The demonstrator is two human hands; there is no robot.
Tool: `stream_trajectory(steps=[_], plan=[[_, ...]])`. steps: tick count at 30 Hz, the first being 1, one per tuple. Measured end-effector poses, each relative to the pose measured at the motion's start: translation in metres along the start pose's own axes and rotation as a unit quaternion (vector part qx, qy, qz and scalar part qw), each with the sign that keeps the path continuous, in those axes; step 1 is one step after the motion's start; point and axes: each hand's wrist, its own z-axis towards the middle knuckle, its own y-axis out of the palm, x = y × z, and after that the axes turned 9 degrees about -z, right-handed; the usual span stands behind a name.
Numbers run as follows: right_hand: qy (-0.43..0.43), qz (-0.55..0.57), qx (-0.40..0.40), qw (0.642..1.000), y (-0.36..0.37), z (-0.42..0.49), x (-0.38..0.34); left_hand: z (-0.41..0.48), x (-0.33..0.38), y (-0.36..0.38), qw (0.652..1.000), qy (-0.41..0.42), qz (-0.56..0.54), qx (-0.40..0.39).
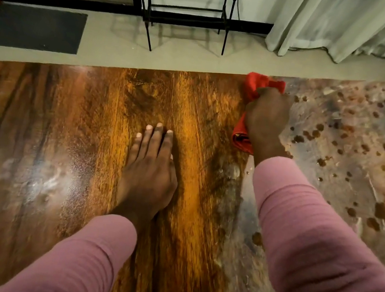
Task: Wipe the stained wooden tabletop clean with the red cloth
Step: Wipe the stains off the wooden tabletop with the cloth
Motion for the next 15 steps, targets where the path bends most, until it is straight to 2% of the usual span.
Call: stream_trajectory(steps=[3, 7, 8, 9, 10, 13, 15], plan=[[-0.058, 0.01, -0.052, 0.997, 0.006, -0.012, -0.01, 0.001, 0.0, 0.001, 1.0, 0.002, 0.002, 0.0], [-0.254, 0.01, -0.125, 0.959, 0.004, -0.03, -0.002, 0.001, 0.001, 0.0, 1.0, -0.001, -0.002, -0.003], [-0.277, 0.003, -0.136, 0.951, 0.001, -0.027, 0.005, 0.001, 0.001, 0.001, 1.0, 0.0, -0.002, -0.003], [-0.265, -0.006, -0.137, 0.955, -0.002, -0.023, 0.012, 0.002, 0.001, 0.001, 1.0, 0.001, -0.002, -0.003], [-0.216, -0.009, -0.121, 0.969, -0.004, -0.017, 0.019, 0.002, 0.0, 0.001, 1.0, 0.002, -0.001, -0.003], [-0.012, 0.004, -0.031, 0.999, -0.008, -0.014, 0.024, 0.001, -0.001, 0.002, 1.0, 0.005, 0.004, -0.003], [0.007, 0.014, -0.021, 1.0, -0.006, -0.023, 0.013, 0.001, 0.0, 0.002, 1.0, 0.006, 0.004, -0.003]])
